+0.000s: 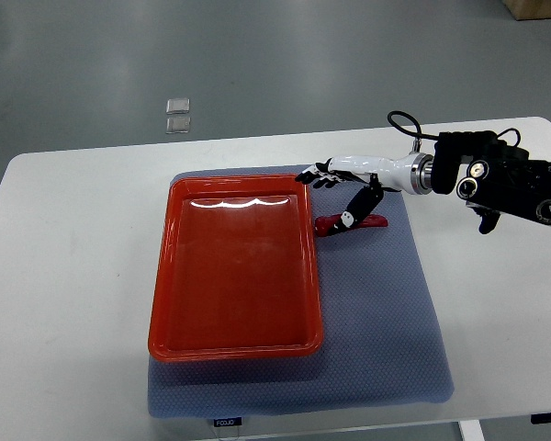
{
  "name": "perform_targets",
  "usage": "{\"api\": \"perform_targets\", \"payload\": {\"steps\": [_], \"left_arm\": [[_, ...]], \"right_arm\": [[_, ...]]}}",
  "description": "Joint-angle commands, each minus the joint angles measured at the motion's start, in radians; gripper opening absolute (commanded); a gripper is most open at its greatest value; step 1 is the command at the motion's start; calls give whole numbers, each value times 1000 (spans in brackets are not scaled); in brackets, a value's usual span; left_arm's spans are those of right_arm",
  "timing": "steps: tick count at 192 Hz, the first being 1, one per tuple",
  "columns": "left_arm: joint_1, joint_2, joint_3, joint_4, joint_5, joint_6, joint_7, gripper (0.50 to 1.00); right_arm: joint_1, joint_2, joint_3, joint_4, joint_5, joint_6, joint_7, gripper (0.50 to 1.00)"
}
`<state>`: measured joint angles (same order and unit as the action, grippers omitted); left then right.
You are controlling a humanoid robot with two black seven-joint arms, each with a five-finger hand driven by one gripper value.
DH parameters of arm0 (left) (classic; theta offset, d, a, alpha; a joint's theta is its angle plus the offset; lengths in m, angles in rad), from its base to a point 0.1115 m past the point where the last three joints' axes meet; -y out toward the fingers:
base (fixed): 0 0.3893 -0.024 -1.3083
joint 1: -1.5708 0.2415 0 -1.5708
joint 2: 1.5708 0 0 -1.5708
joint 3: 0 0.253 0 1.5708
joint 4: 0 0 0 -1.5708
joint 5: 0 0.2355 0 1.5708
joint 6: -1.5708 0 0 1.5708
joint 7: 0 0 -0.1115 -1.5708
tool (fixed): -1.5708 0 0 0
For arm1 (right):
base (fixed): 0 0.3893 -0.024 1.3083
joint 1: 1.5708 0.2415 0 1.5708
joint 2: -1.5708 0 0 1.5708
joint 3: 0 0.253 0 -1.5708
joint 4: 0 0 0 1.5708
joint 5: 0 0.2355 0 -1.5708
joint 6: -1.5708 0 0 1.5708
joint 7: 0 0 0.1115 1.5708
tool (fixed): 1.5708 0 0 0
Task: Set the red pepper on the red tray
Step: 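Close the right hand's fingers around the red pepper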
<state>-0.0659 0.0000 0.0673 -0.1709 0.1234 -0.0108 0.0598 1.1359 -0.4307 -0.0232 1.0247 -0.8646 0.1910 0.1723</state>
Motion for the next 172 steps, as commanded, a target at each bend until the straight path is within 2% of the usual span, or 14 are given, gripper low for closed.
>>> {"api": "perform_targets", "payload": {"steps": [1, 24, 71, 113, 172], "left_arm": [[0, 0, -1, 2, -1, 0, 0, 1000], [0, 0, -1, 2, -1, 0, 0, 1000], [0, 0, -1, 1, -1, 0, 0, 1000], [0, 0, -1, 4, -1, 0, 0, 1000], [0, 0, -1, 4, -1, 0, 0, 1000]], "right_arm": [[-7, 6, -24, -2, -34, -47, 1, 911], [-7, 4, -44, -2, -65, -87, 1, 907], [-21, 9, -50, -6, -73, -107, -1, 889], [-54, 18, -50, -26, -114, -120, -28, 801], [-73, 24, -50, -44, -120, -160, -51, 776]]}}
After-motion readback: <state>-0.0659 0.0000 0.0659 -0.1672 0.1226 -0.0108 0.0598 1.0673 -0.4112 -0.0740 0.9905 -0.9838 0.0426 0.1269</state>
